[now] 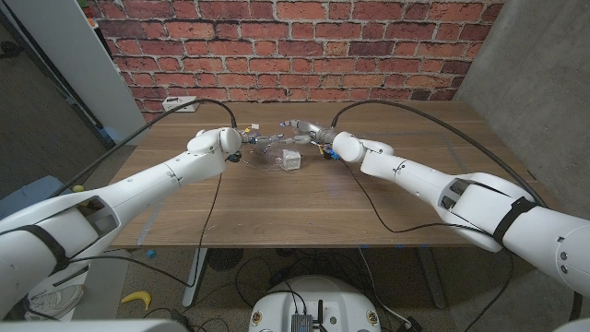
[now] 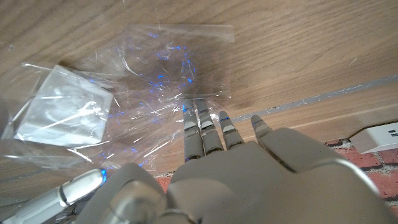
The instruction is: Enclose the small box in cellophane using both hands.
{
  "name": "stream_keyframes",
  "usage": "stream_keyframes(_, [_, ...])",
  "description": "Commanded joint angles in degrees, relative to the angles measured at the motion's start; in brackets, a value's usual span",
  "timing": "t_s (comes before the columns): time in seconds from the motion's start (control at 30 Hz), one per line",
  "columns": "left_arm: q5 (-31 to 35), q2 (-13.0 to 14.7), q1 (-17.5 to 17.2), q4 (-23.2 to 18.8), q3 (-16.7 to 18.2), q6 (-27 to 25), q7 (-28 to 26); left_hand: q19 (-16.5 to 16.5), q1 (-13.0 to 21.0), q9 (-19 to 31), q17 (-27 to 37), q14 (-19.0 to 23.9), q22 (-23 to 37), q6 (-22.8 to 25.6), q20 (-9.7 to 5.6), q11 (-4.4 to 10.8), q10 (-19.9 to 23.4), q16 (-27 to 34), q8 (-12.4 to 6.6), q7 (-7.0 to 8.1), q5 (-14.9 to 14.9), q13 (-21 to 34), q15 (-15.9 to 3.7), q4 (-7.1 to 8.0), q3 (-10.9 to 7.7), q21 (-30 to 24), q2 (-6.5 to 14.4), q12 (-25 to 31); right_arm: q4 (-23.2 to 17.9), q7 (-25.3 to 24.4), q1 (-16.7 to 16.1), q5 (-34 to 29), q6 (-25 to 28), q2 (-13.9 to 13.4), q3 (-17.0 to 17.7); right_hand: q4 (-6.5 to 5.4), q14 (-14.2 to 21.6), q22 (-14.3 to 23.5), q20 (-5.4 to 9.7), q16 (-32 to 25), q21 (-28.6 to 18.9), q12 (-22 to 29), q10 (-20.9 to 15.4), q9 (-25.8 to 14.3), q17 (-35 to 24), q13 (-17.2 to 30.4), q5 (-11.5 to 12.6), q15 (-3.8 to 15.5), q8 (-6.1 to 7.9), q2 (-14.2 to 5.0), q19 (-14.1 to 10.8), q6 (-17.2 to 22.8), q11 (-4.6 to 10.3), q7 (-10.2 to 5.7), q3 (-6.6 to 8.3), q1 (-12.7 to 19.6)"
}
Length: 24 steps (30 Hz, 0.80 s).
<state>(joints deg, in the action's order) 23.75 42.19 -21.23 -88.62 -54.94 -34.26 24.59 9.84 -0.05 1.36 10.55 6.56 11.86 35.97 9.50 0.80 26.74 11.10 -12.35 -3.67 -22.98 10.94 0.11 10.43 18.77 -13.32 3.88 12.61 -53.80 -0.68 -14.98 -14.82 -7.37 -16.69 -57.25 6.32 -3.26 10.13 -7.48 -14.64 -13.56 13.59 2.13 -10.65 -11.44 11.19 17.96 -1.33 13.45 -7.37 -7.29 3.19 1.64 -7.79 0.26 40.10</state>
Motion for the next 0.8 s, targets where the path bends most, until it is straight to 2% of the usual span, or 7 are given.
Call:
stream_keyframes(0.03, [-0.29,-0.16,-0.05,0.06,-0.15,-0.17,0.86,9.79,-0.07,9.38,0.24,-0.39,0.26,1.29,-0.01,0.04,-0.03,0.03,-0.05,-1.56,-0.45,0.48,0.2,-0.11,0.08,-0.03,2.64,0.08,-7.2,-1.65,-1.99,-1.79,6.61,-4.42,2.18,0.65,0.64,-0.02,-0.04,-0.36,-0.29,0.29,-0.64,-0.11,-0.09,0.07,-0.34,0.01,-0.3,-0.15,-0.78,0.71,-0.09,-0.19,0.3,1.1])
stream_keyframes(0.3, [0.26,-0.38,0.41,-0.03,-0.74,-0.69,1.44,9.62,0.02,9.38,0.22,-0.59,0.25,0.89,0.06,0.06,-0.31,0.0,0.21,-1.44,-0.37,0.48,0.14,-0.19,0.08,-0.11,2.64,-0.07,-7.65,-4.25,-4.22,1.62,3.92,-5.31,5.66,2.66,2.38,-0.03,0.49,-0.55,-0.14,0.59,-3.18,-0.11,-0.24,0.08,-1.44,0.43,-0.12,-1.35,-2.21,2.9,-0.37,0.19,3.22,4.44])
stream_keyframes(0.4, [0.34,-0.34,0.36,-0.25,-0.71,-0.74,1.33,9.65,0.06,9.38,0.21,-0.64,0.25,0.79,0.01,0.07,-0.42,-0.01,0.26,-1.38,-0.36,0.48,0.13,-0.22,0.07,-0.09,2.64,-0.11,-6.2,-5.61,-5.11,4.18,1.28,-4.79,7.49,2.66,3.36,-0.02,0.61,-0.78,-0.23,0.8,-4.42,-0.11,-0.34,0.08,-2.17,0.35,0.14,-1.28,-3.11,4.38,-0.38,0.47,3.74,4.51])
stream_keyframes(0.57, [-0.19,0.35,-0.78,-1.75,0.55,-0.63,-0.43,9.32,0.27,9.38,0.18,-0.75,0.22,-0.31,0.03,-0.1,-1.08,-0.03,0.74,-1.38,-0.31,0.49,0.11,-0.36,0.03,-0.21,2.58,-0.38,-3.65,-7.8,-6.23,7.76,-2.82,-3.75,9.97,0.43,5.0,0.12,0.91,-1.18,-0.32,1.03,-6.8,-0.16,-0.73,0.11,-3.9,0.83,0.23,-1.13,-4.7,6.78,-0.96,1.3,3.24,0.65])
stream_keyframes(0.63, [-0.6,0.79,-1.64,-2.47,1.46,-0.01,-1.98,8.91,0.52,9.39,0.14,-0.86,0.18,-2.1,0.25,-0.33,-1.65,-0.06,1.37,-0.79,-0.25,0.5,0.09,-0.53,-0.01,-0.35,2.47,-0.57,-2.57,-8.05,-6.39,9.07,-4.37,-3.32,10.71,0.03,5.29,0.13,0.9,-1.25,-0.33,1.05,-7.16,-0.17,-0.79,0.11,-4.13,0.93,0.19,-1.14,-4.94,7.05,-0.87,1.54,3.12,-0.1])
stream_keyframes(0.73, [-1.77,1.62,-3.87,-3.91,3.77,1.55,-5.95,7.23,1.15,9.48,0.07,-1.33,0.11,-5.99,0.94,-2.18,-3.77,-0.19,2.06,1.19,-0.12,0.63,0.34,-0.87,-0.22,-0.91,2.33,-1.03,-1.63,-9.16,-6.65,9.82,-5.83,-3.03,11.36,-0.7,5.66,0.16,0.92,-1.33,-0.29,1.11,-7.83,-0.18,-0.89,0.12,-4.47,1.04,0.21,-1.2,-5.21,7.75,-1.01,1.98,2.88,-1.44])
stream_keyframes(0.8, [-2.91,2.08,-5.76,-4.82,5.73,2.93,-9.31,6.98,1.68,9.51,0.05,-1.85,0.06,-8.82,1.09,-2.12,-5.69,-0.33,2.4,2.49,-0.08,0.71,0.95,-1.11,-0.47,-0.92,2.4,-1.38,-0.79,-9.54,-6.92,10.96,-7.16,-2.68,12.05,-1.12,5.98,0.17,0.88,-1.43,-0.26,1.09,-8.09,-0.19,-0.95,0.12,-4.62,1.13,0.25,-1.25,-5.33,8.18,-1.0,2.05,2.73,-2.22])
